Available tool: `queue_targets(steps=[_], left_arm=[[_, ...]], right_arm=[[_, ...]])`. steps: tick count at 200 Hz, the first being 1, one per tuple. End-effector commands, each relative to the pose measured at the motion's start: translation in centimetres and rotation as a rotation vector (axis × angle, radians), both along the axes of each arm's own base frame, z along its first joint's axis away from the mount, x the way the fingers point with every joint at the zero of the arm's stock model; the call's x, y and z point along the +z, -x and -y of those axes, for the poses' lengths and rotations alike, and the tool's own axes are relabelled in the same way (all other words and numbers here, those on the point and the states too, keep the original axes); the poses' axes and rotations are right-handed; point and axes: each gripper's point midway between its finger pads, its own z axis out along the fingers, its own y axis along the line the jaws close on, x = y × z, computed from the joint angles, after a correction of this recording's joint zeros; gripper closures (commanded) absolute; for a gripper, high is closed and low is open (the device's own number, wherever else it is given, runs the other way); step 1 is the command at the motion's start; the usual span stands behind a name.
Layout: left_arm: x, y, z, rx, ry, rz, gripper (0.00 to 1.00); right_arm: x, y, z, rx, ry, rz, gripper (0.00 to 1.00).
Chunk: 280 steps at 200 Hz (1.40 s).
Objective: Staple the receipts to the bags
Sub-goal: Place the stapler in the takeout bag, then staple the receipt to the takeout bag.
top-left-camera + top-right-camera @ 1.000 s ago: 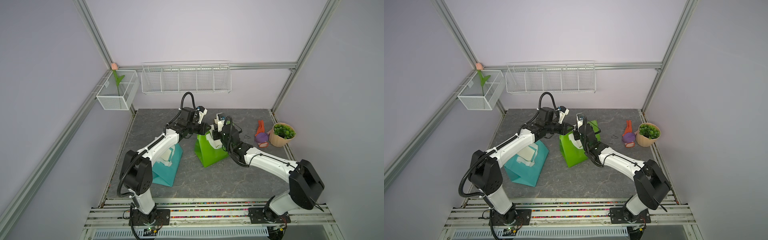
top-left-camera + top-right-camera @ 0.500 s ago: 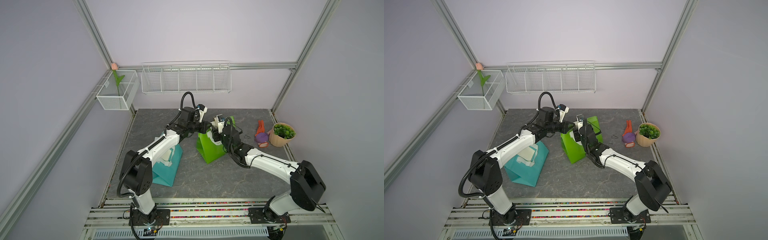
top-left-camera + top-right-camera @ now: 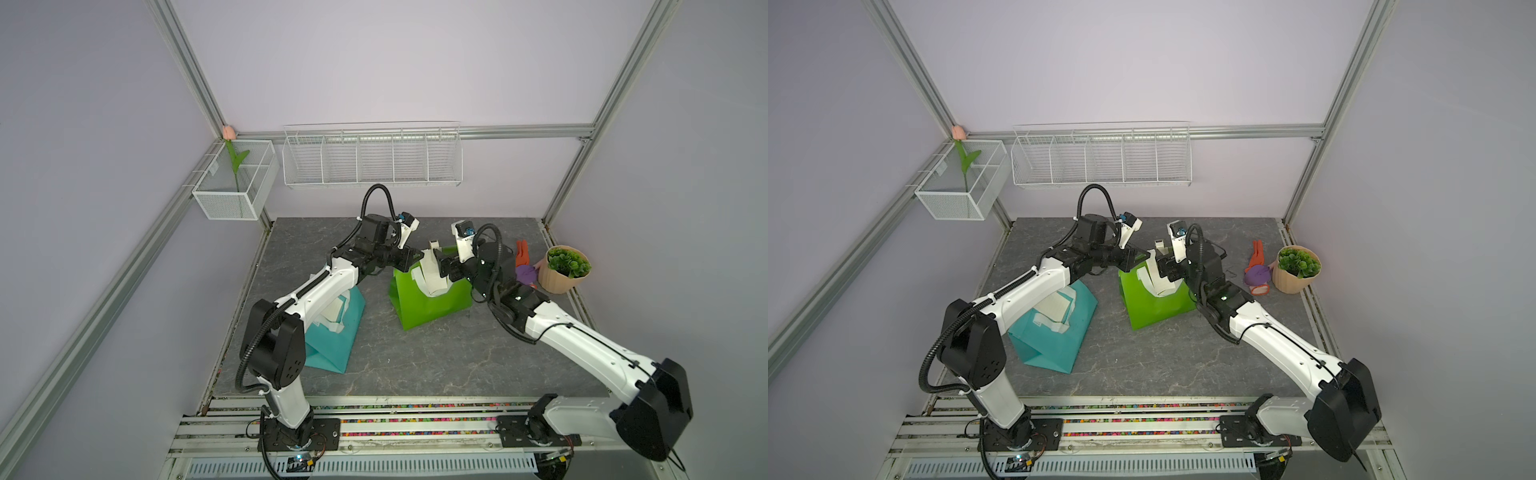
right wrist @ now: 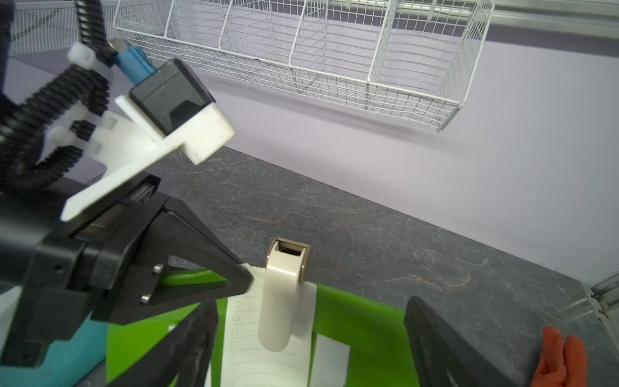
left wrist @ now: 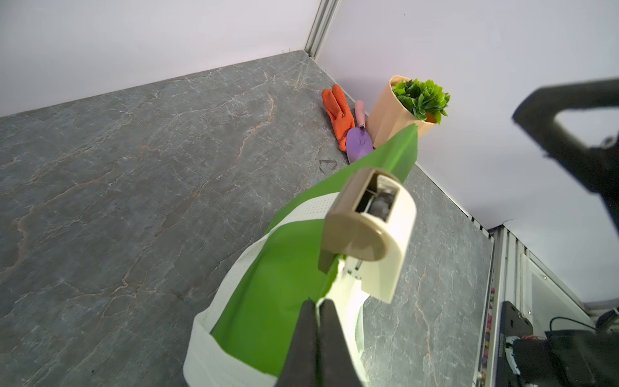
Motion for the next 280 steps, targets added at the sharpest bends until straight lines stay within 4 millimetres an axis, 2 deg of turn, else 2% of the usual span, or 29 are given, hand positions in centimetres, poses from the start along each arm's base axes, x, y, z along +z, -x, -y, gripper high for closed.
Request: queue_targets(steps=[1, 10, 26, 49, 86, 148, 189, 206, 232, 268, 280], left_arm=[[1.2, 0.5, 0.0, -0.108, -0.028, 0.069, 1.00], [1.2, 0.5, -0.2, -0.136, -0.043, 0.073, 1.00], [1.5, 0.5, -0.3, -0.186, -0.048, 0.098, 1.00], [1.1, 0.5, -0.6, -0.245, -0.092, 0.149, 1.00], [0.1, 0.3, -0.8, -0.307, -0.139, 0.165, 1.00], [-0.1, 0.1, -0.8, -0.323, -0.139, 0.224, 1.00], [-0.2, -0.3, -0.9, -0.315, -0.144, 0.248, 1.00], [0.1, -0.3, -0.8, -0.315, -0.135, 0.255, 1.00], [0.3, -0.5, -0.8, -0.309, -0.133, 0.262, 1.00], [0.7, -0.6, -0.9, -0.295, -0.131, 0.276, 1.00], [0.8, -0.6, -0.9, -0.292, -0.131, 0.286, 1.00]], right_arm=[[-0.3, 2.5, -1.1, 0.289, 0.075, -0.063, 0.11], [-0.7, 3.3, -1.4, 0.412, 0.091, -0.134, 0.11], [-1.3, 3.2, -1.7, 0.524, 0.067, -0.225, 0.11], [-1.5, 2.1, -2.2, 0.606, 0.037, -0.223, 0.11], [-1.6, 1.5, -4.3, 0.748, 0.026, -0.215, 0.11], [-4.8, -1.8, -5.1, 0.759, 0.077, -0.269, 0.08], [-7.2, -2.1, -5.5, 0.793, 0.070, -0.371, 0.00], [-8.1, -2.1, -5.5, 0.788, 0.067, -0.383, 0.10], [-9.3, -2.1, -5.4, 0.782, 0.071, -0.421, 0.19], [-9.9, -2.4, -5.4, 0.779, 0.076, -0.462, 0.53], [-10.2, -2.5, -5.3, 0.775, 0.088, -0.478, 0.61]])
